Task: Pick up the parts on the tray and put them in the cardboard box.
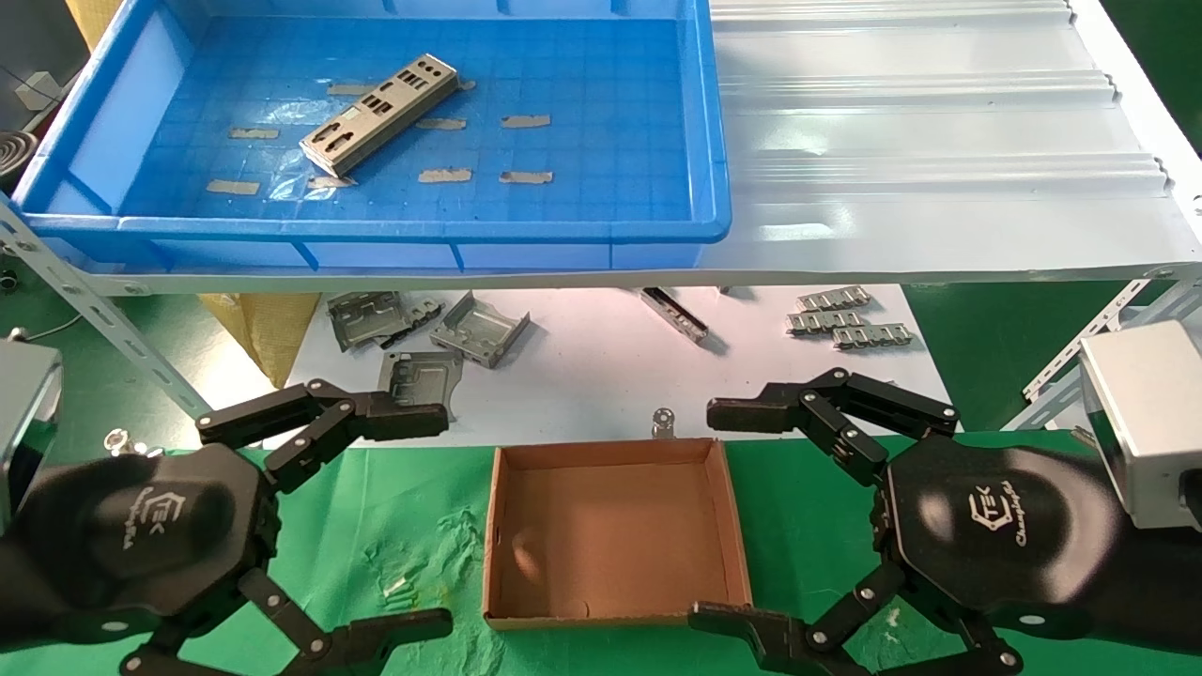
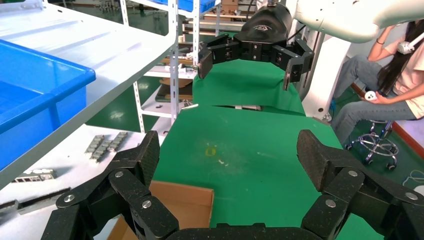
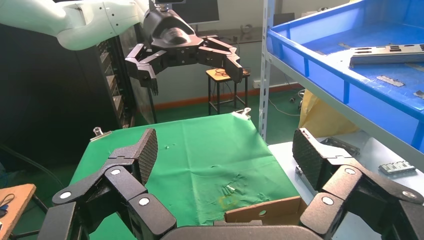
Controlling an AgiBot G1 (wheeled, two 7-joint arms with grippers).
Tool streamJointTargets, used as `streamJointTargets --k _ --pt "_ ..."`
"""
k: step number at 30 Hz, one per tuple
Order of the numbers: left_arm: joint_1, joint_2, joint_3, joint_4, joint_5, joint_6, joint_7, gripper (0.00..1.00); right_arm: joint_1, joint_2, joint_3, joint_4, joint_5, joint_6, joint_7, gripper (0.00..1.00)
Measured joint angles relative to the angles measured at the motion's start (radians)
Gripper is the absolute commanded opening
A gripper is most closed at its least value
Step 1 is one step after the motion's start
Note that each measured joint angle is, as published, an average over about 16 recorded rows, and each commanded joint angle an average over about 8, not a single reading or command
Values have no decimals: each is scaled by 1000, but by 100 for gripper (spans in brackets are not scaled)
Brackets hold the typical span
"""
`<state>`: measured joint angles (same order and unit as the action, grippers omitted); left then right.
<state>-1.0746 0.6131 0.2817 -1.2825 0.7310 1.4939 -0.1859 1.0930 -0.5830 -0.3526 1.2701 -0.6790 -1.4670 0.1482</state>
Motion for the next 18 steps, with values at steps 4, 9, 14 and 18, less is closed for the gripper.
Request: streamJointTargets --k 4,9,14,18 --pt "0 0 0 0 0 0 0 100 0 0 0 0 0 0 0 100" --pt "0 0 0 0 0 0 0 100 0 0 0 0 0 0 0 100" --pt "0 0 0 0 0 0 0 100 0 0 0 0 0 0 0 100" --pt "0 0 0 0 0 0 0 100 0 0 0 0 0 0 0 100"
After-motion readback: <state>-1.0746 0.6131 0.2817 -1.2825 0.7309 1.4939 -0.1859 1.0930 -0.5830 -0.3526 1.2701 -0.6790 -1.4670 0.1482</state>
